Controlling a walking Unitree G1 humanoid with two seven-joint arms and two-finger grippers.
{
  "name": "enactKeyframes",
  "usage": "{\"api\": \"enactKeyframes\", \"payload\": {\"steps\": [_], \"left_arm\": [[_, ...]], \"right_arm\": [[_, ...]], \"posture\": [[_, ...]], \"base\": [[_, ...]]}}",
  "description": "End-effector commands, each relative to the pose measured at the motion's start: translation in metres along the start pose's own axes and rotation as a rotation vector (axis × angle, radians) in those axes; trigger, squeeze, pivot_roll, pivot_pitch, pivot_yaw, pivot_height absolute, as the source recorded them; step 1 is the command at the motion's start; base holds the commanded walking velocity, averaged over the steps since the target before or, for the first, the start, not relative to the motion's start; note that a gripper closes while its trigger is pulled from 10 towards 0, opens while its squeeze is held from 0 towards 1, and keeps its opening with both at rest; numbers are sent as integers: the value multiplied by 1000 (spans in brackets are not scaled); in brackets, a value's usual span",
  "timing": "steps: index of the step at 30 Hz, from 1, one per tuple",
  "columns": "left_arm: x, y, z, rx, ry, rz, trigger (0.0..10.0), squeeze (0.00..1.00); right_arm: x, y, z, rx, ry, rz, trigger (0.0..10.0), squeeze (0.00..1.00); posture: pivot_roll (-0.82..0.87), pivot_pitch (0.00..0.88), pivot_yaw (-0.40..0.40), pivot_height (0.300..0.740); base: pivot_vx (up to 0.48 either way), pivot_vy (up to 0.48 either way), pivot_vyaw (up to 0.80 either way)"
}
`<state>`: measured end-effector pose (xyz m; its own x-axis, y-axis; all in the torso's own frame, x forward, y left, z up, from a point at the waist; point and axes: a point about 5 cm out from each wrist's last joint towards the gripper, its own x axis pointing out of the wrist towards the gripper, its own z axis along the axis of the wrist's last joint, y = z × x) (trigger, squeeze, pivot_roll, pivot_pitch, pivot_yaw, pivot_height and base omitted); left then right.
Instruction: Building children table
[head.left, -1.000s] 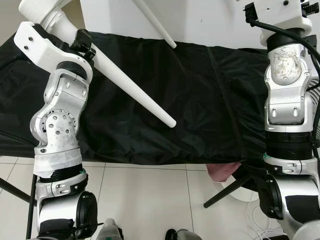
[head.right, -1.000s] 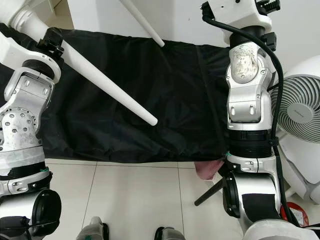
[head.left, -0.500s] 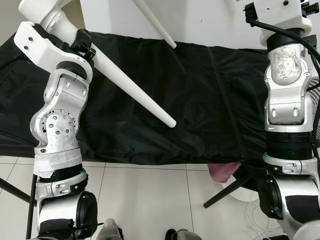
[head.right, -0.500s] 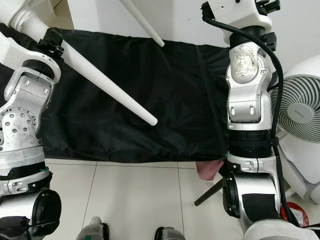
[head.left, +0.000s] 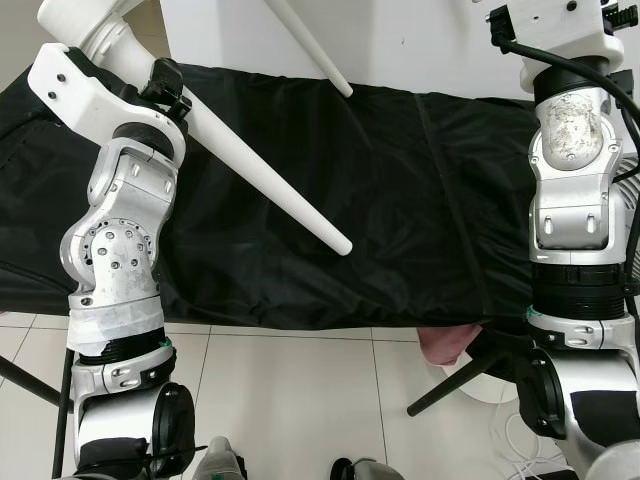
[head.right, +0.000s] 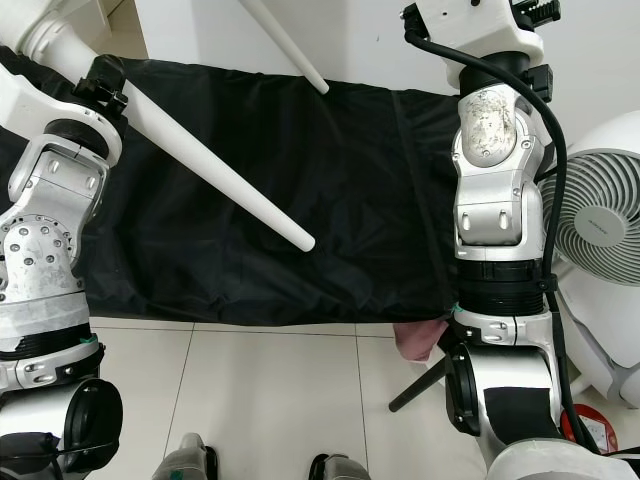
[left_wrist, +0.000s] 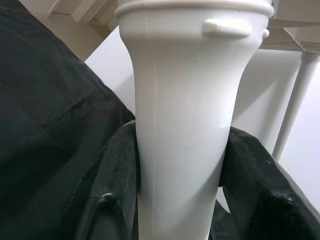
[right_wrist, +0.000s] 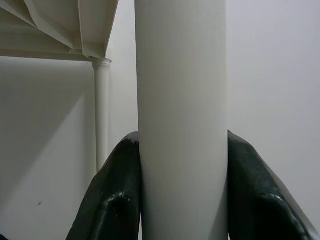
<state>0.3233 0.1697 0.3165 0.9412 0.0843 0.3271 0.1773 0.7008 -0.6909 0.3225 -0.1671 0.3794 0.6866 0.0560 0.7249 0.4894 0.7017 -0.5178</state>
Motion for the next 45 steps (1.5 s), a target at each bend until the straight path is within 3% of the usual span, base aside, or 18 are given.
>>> {"api": "enactKeyframes", "payload": {"steps": [1,5,6,7,9,11,25,26,28,29,36,37,45], "left_arm": [[-7,-29,28,-83,-158,-211,0,0],[-7,-29,28,-83,-158,-211,0,0],[-8,-36,37,-41,-181,-243,0,0],[-8,-36,37,-41,-181,-243,0,0],[-8,-71,68,240,-216,-450,0,0],[-10,-82,76,345,-216,-514,0,0],[-10,-83,75,371,-192,-524,0,0],[-11,-83,67,413,-146,-540,10000,0],[-11,-83,67,413,-146,-540,10000,0],[-12,-82,62,436,-116,-549,10000,1000],[-11,-82,57,428,-99,-555,10000,1000],[-11,-83,56,429,-96,-557,10000,1000],[-11,-83,56,429,-96,-557,10000,1000]], "right_arm": [[0,2,-9,-15,47,28,10000,0],[0,2,-9,-15,47,28,10000,0],[-4,2,-15,2,73,12,10000,0],[-4,2,-15,2,73,12,10000,0],[-64,46,-71,174,348,51,10000,0],[-93,62,-89,233,465,61,10000,0],[-97,65,-89,256,471,61,10000,0],[-105,71,-93,316,508,75,10000,0],[-105,71,-93,316,508,75,10000,0],[-111,76,-96,370,542,78,10000,1000],[-114,78,-99,395,566,80,10000,1000],[-115,79,-99,398,569,81,10000,1000],[-115,79,-99,398,569,81,10000,1000]], "posture": [[22,87,-61,740],[22,87,-61,740],[24,0,0,740],[24,0,0,740],[80,0,0,740],[79,0,0,740],[81,0,0,740],[82,0,0,740],[82,0,0,740],[82,0,0,740],[81,0,0,740],[81,105,-34,740],[81,105,-34,740]], "base": [[0,0,0],[0,0,0],[0,0,0],[0,0,0],[0,0,0],[0,0,0],[0,0,0],[0,0,0],[0,0,0],[0,0,0],[0,0,0],[0,0,0],[0,0,0]]}}
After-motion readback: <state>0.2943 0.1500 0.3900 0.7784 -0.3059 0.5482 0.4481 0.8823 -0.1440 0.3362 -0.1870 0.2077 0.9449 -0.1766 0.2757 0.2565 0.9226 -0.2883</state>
